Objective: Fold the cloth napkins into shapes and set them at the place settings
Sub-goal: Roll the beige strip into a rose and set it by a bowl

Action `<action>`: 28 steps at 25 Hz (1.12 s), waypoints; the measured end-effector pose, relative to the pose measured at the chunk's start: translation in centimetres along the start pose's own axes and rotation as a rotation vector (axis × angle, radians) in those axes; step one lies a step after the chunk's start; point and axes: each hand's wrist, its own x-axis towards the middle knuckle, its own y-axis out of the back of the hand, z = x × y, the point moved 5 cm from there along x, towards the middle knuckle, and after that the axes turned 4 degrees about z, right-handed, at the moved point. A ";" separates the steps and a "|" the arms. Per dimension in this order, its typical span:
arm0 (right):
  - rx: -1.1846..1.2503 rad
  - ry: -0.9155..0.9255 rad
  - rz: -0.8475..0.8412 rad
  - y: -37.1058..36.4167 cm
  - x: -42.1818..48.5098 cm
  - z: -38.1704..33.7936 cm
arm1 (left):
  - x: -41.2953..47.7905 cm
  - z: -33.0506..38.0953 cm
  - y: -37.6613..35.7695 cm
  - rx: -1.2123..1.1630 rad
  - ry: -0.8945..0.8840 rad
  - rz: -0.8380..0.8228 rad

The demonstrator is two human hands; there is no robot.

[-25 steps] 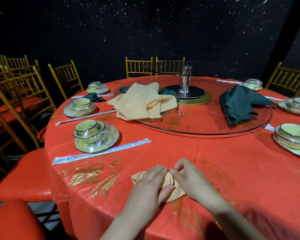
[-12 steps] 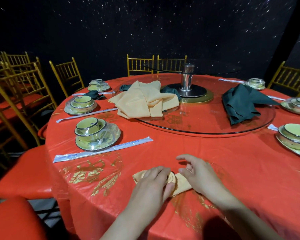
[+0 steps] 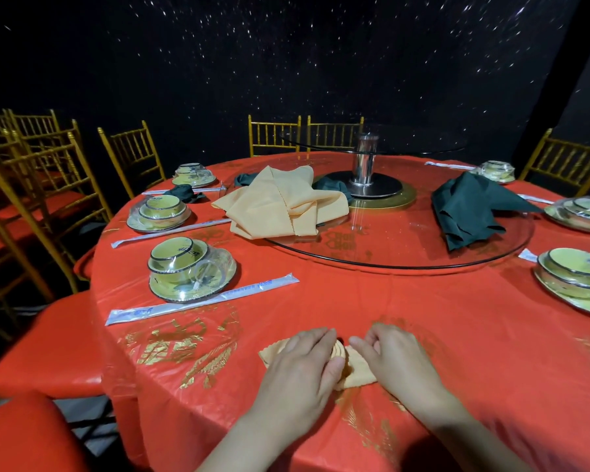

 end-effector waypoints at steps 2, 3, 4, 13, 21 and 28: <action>0.037 -0.026 -0.062 0.3 -0.2 0.3 | 0.2 -0.5 0.6 -0.158 0.072 -0.013; 0.039 -0.034 -0.100 0.3 -0.2 0.3 | 0.3 -0.8 1.1 -0.198 0.108 0.022; 0.043 -0.039 -0.129 0.2 -0.2 0.3 | 0.3 -1.3 1.7 -0.192 0.132 0.082; 0.306 -0.108 -0.091 0.5 -0.4 -0.6 | 0.2 -6.6 3.1 -0.156 0.657 -0.109; 0.736 -0.393 -0.323 -1.2 0.0 -0.8 | 1.0 -5.7 3.1 -0.514 0.732 -0.149; 0.796 -0.371 -0.334 -1.1 0.5 -1.7 | 0.4 -5.7 2.7 -0.831 0.781 -0.036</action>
